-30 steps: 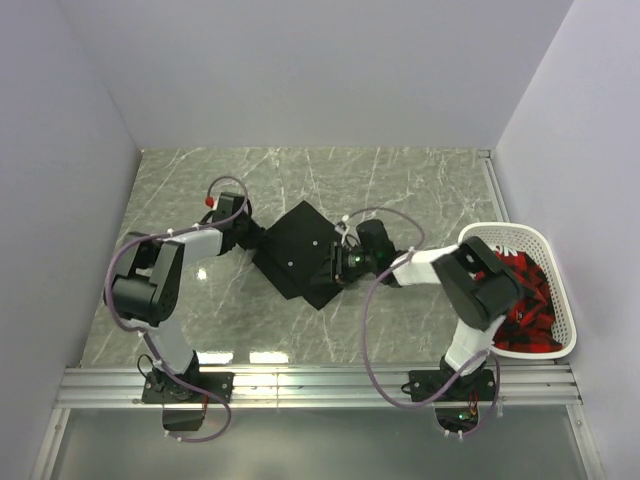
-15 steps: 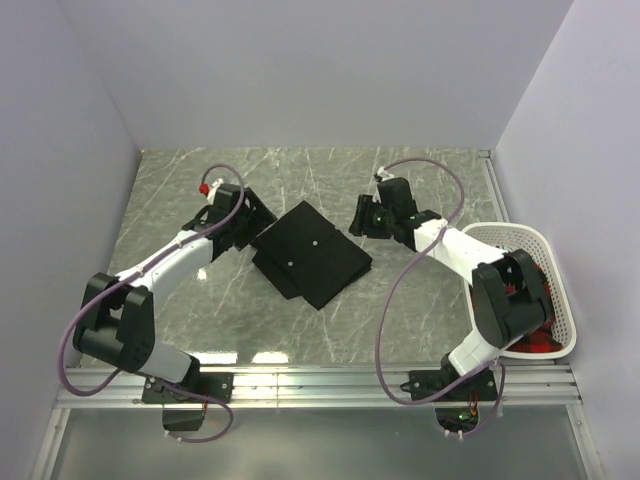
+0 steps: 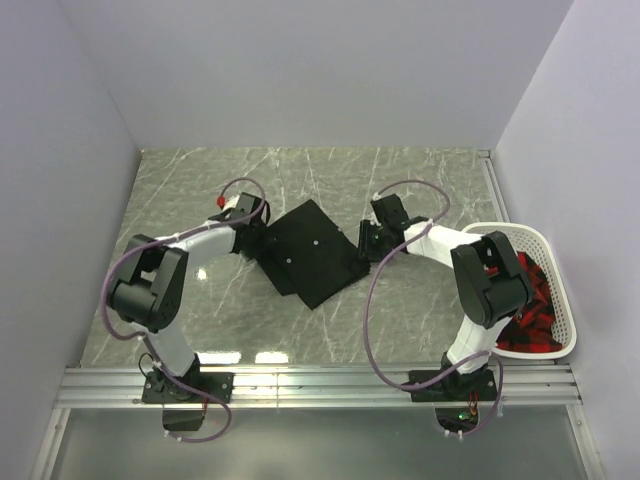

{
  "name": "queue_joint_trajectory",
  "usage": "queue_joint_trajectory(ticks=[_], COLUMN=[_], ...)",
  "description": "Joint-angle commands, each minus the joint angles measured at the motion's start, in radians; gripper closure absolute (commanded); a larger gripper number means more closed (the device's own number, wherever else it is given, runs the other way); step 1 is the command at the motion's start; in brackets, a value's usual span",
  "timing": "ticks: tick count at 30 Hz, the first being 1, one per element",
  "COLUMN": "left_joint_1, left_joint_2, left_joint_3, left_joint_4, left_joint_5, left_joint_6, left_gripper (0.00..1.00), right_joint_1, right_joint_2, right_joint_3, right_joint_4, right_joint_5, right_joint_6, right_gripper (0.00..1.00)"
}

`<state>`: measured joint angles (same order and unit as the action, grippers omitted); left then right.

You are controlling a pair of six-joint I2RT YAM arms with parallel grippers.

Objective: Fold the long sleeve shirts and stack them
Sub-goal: Fold the shirt

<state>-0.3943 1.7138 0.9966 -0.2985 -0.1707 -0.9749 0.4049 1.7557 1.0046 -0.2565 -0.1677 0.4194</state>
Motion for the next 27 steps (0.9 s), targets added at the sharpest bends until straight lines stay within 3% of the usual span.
queue_joint_trajectory(ticks=[1, 5, 8, 10, 13, 17, 23, 27], left_joint_1=[-0.003, -0.002, 0.005, 0.005, 0.006, 0.005, 0.009, 0.011], left_joint_2=[0.079, 0.196, 0.266, 0.294, 0.314, 0.216, -0.020, -0.166], left_joint_3=[0.097, 0.223, 0.322, 0.391, 0.456, 0.445, 0.312, 0.156], left_joint_4=[0.001, 0.009, 0.044, 0.071, 0.097, 0.107, -0.032, -0.151], left_joint_5=[-0.064, -0.098, -0.098, -0.107, -0.086, -0.099, -0.219, -0.233], left_joint_6=[0.077, 0.198, 0.324, 0.407, 0.482, 0.483, 0.273, 0.090], left_gripper=[0.49, 0.48, 0.45, 0.40, 0.29, 0.15, 0.01, 0.01], right_joint_1=[0.055, 0.168, 0.322, 0.420, 0.471, 0.434, 0.292, 0.171], right_joint_2=[-0.027, -0.033, -0.012, 0.004, 0.019, -0.053, -0.143, -0.141], right_joint_3=[-0.046, -0.073, -0.058, -0.005, 0.094, 0.101, 0.095, 0.121], right_joint_4=[0.007, 0.045, 0.102, 0.121, 0.047, 0.014, -0.039, -0.058], right_joint_5=[-0.113, -0.219, -0.305, -0.325, -0.267, -0.196, -0.113, -0.092], right_joint_6=[0.019, 0.076, 0.137, 0.148, 0.088, 0.045, -0.050, -0.114], right_gripper=[0.57, 0.62, 0.62, 0.62, 0.61, 0.58, 0.49, 0.44])
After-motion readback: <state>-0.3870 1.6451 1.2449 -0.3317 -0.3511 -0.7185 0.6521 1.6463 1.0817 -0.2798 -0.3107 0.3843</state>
